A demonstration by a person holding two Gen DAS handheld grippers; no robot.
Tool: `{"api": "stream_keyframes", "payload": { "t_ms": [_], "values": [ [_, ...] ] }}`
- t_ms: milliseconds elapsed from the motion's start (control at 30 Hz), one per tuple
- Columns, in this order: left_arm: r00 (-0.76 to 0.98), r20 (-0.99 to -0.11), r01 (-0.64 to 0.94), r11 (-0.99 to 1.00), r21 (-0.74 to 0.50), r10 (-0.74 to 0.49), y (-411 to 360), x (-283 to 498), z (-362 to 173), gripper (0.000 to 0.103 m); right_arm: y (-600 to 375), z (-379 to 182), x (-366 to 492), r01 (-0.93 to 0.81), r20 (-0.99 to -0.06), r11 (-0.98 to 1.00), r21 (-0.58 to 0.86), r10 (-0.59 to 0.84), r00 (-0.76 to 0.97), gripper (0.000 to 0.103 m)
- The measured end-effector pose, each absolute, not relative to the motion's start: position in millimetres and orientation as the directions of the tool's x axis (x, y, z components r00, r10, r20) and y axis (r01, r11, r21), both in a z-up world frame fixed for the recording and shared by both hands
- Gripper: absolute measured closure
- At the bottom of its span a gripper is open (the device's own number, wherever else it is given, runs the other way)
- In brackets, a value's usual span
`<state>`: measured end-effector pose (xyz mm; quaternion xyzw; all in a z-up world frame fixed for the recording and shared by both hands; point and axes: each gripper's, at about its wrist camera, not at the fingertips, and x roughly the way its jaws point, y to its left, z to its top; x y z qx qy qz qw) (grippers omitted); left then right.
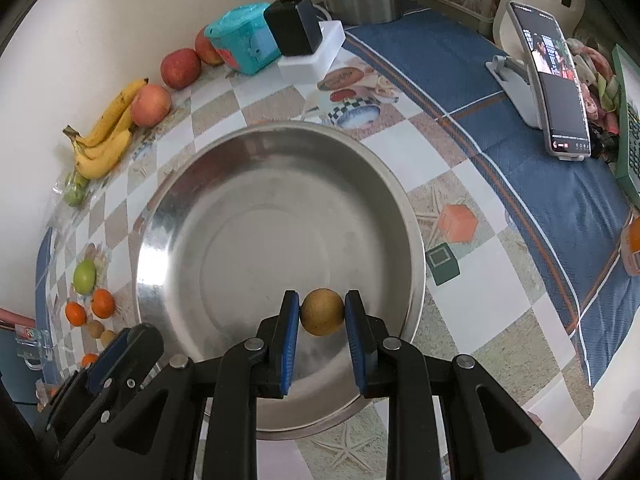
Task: Organize fruits
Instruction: 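Carry both fruits over the steel basin and open both tools to drop them, then lift both open tools out of the basin back toward the fruits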
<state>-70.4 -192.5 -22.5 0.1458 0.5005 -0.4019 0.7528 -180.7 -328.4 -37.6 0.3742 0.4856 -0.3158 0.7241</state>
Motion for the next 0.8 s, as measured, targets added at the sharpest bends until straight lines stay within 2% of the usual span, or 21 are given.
{"api": "stream_keyframes", "payload": {
  "t_ms": [367,500,800],
  "values": [
    [0.164,-0.866,0.75,0.63,-0.201,-0.472,-191.4,-69.6,-20.0,0.075,-327.4,-36.6,-178.4,0.82,-0.943,0.532,0.212,-0.108,0.314,0.077],
    [0.164,-0.865,0.746,0.634,-0.206,-0.474,-190.8,-68.4,-18.7,0.073,-328.3,-34.0,-179.2,0.822,-0.94,0.53,0.208,-0.124,0.317,0.07],
    [0.165,-0.86,0.723,0.653,-0.228,-0.483,-186.0,-62.2,-14.9,0.069,-330.6,-32.3,-179.6,0.823,-0.938,0.531,0.202,-0.137,0.319,0.063]
  ]
}}
